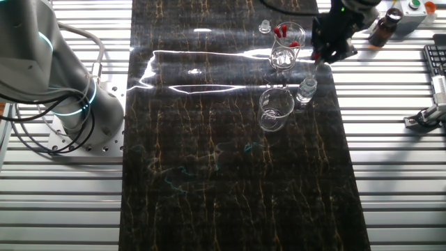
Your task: Transfer liquid using a dropper
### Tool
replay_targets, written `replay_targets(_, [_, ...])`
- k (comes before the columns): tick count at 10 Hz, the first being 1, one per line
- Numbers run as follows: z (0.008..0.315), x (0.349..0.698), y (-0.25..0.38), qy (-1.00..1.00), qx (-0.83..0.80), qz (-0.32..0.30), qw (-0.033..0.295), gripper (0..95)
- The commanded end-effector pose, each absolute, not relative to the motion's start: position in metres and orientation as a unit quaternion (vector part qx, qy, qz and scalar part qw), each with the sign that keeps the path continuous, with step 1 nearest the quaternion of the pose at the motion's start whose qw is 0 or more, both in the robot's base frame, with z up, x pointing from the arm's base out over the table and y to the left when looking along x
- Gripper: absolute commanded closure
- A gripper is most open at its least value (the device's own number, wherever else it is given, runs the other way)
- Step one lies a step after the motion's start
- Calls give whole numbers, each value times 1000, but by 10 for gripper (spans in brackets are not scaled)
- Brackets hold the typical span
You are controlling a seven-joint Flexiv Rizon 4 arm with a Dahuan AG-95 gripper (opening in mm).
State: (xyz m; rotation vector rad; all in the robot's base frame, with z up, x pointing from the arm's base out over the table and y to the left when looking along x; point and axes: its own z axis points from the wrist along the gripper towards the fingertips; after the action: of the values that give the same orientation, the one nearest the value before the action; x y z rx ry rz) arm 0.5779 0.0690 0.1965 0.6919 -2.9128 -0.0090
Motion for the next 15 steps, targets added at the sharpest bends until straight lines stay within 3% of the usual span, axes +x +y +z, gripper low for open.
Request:
replay_targets(1, [206,571,65,-971,229,-1,73,950])
replay_targets(15, [214,572,73,-962,265,26,63,950])
